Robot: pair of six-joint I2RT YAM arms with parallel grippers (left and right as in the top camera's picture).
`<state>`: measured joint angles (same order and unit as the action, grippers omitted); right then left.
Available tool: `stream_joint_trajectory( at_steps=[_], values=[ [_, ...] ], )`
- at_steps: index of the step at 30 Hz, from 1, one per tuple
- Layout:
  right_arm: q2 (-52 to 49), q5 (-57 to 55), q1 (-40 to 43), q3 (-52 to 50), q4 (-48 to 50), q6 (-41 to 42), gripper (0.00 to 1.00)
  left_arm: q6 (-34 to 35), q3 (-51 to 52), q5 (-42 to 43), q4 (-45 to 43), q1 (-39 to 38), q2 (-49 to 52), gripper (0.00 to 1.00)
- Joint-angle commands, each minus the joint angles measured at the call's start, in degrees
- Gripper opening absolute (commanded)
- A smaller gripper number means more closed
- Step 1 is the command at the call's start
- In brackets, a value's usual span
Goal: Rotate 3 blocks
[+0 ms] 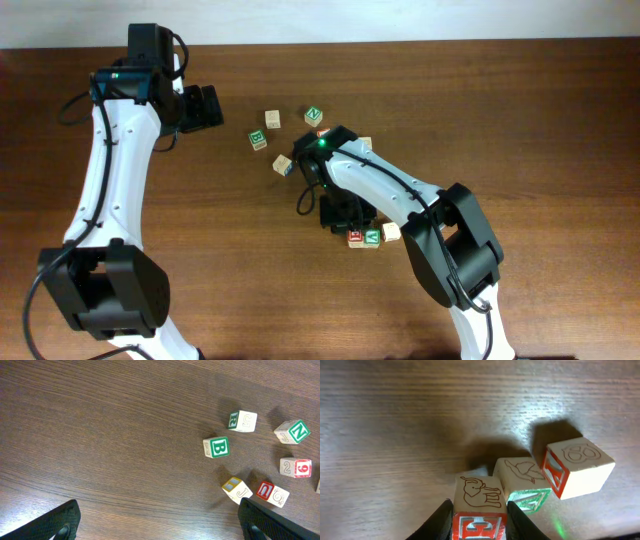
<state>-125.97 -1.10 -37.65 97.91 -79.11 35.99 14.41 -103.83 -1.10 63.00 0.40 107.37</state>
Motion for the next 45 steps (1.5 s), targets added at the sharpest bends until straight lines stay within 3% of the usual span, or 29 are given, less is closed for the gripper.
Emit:
stream_joint_trajectory(
  at_steps=[1,8,12,20,22,23,27,29,31,34,39,45],
  values=[
    [-0.9,-1.1,-0.2,-0.4,-0.8,0.3,0.31,0.4,-0.9,-0.2,0.1,0.0,0.5,0.99],
    [-0.9,0.4,-0.2,-1.9,2.3,0.5,0.35,0.4,-0.9,-0.2,0.1,0.0,0.5,0.99],
    [-0.9,0.5,0.2,-1.1,3.3,-0.5,0.3,0.4,-0.9,-0.2,0.1,0.0,0.5,0.99],
    [0.8,0.9,3.6,5.5,0.0,-4.1,0.3,0.3,-0.9,-0.2,0.1,0.0,0.5,0.99],
    [0.8,2.0,3.6,4.6,-1.1,-4.6,0.08,0.3,-0.9,-0.2,0.1,0.0,0.5,0.99],
    [1.2,4.5,3.6,4.7,-1.7,-7.3,0.04,0.4,-0.9,-0.2,0.1,0.0,0.5,0.99],
    [12.8,6.8,3.6,4.8,-2.2,-11.4,0.05,0.3,-0.9,-0.2,0.1,0.0,0.5,0.99],
    [21.8,3.0,3.6,4.3,-3.0,-10.2,0.16,0.4,-0.9,-0.2,0.1,0.0,0.5,0.99],
    [29.3,-1.8,3.6,1.1,-3.3,-6.9,0.22,0.3,-0.9,-0.2,0.1,0.0,0.5,0.99],
    [32.1,-1.1,3.6,-8.5,-0.3,-4.8,0.18,0.4,-0.9,-0.2,0.1,0.0,0.5,0.99],
    [31.1,5.1,3.7,-26.3,16.0,-1.3,0.14,0.4,-0.9,-0.2,0.1,0.0,0.5,0.99],
    [23.6,6.1,3.7,-29.2,19.1,-1.0,0.13,0.3,-0.9,-0.2,0.1,0.0,0.5,0.99]
  ],
)
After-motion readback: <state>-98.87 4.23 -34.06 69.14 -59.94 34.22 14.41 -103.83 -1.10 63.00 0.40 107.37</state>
